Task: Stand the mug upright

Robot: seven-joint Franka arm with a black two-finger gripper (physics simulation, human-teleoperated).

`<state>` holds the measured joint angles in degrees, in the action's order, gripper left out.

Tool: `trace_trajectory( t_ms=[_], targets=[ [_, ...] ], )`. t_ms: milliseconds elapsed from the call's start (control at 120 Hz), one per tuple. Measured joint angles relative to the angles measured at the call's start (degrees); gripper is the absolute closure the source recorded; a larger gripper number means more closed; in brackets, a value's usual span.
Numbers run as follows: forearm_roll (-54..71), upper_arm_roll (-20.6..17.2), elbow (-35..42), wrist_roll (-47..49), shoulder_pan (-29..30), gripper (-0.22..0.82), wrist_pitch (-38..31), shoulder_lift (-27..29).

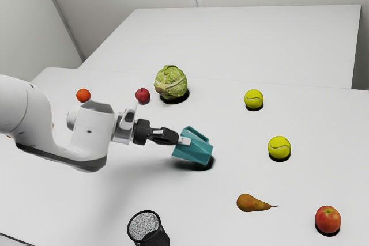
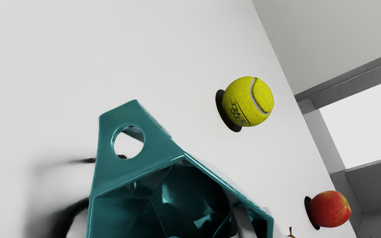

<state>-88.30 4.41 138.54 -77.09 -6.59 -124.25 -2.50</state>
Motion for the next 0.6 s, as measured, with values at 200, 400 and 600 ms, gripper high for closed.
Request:
trace_trajectory(
  t_ms=[200, 400, 600],
  targets=[
    [2.75, -0.36, -0.74, -0.27, -0.94, 0.78, -0.33, 4.31],
    [24.10, -0.38, -6.00, 6.91, -0.92, 0.79, -0.43, 7.11],
    [46.33, -0.35, -11.69, 17.83, -0.26, 0.79, 0.75, 7.35]
  ],
)
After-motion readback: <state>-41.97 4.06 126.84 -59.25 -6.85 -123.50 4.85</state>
